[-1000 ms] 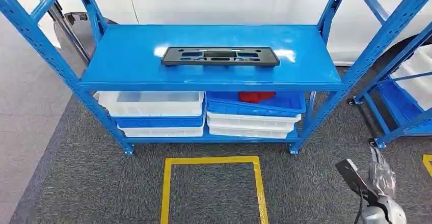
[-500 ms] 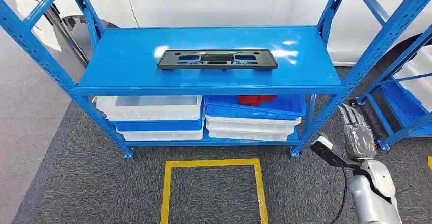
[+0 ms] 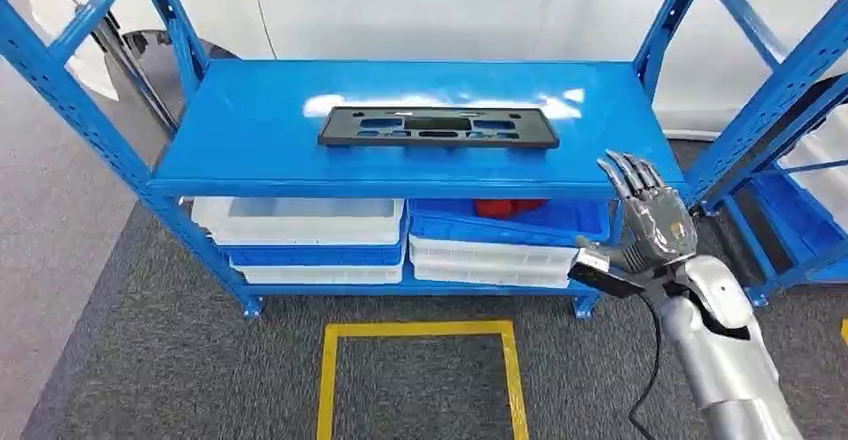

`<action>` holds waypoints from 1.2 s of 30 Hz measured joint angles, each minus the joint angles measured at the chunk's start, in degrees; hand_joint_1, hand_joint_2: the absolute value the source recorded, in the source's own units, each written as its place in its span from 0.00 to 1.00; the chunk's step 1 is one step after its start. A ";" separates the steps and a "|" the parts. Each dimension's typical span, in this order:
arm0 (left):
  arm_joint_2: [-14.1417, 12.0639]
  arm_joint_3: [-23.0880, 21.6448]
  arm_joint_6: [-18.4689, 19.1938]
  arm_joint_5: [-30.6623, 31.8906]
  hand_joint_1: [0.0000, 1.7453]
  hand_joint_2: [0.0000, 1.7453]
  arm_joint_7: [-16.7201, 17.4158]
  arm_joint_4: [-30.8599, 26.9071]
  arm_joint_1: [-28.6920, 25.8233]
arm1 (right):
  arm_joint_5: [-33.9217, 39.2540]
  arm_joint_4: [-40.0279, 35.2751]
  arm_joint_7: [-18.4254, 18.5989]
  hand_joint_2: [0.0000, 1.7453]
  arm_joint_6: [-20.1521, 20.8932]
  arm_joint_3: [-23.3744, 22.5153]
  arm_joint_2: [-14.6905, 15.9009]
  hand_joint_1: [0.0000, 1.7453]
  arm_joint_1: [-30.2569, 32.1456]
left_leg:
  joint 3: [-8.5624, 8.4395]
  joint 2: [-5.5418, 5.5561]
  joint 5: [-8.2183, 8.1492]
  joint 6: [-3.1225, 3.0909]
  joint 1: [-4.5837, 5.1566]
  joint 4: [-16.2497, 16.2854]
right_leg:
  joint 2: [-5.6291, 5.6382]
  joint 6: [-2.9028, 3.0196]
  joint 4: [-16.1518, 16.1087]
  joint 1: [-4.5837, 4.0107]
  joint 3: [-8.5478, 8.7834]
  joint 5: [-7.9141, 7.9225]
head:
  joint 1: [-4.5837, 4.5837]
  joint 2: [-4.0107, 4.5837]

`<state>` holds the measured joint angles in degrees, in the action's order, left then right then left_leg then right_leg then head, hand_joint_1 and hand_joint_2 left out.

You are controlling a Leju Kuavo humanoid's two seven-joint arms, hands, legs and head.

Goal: Take the parts from the cabinet and place them on the table.

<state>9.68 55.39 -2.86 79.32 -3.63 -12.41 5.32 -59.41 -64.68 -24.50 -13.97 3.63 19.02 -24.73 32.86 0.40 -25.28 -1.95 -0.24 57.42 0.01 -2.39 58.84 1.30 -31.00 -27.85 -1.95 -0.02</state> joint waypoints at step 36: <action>0.04 0.00 0.63 -0.26 0.00 0.00 -0.46 0.44 0.31 | 1.81 -4.63 4.35 1.00 2.03 24.02 7.43 0.00 -8.01 | 0.42 -0.12 0.61 -0.54 0.38 -0.23 | 0.06 -0.30 17.27 -0.14 -11.60 -5.35 | 0.00 0.02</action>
<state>9.73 55.39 -2.23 79.06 -4.09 -11.98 5.63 -57.59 -69.31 -20.15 -11.93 27.65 26.45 -32.74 33.27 0.28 -24.67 -2.49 0.14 57.19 0.07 -2.69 76.12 1.16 -42.59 -33.19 -1.95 0.00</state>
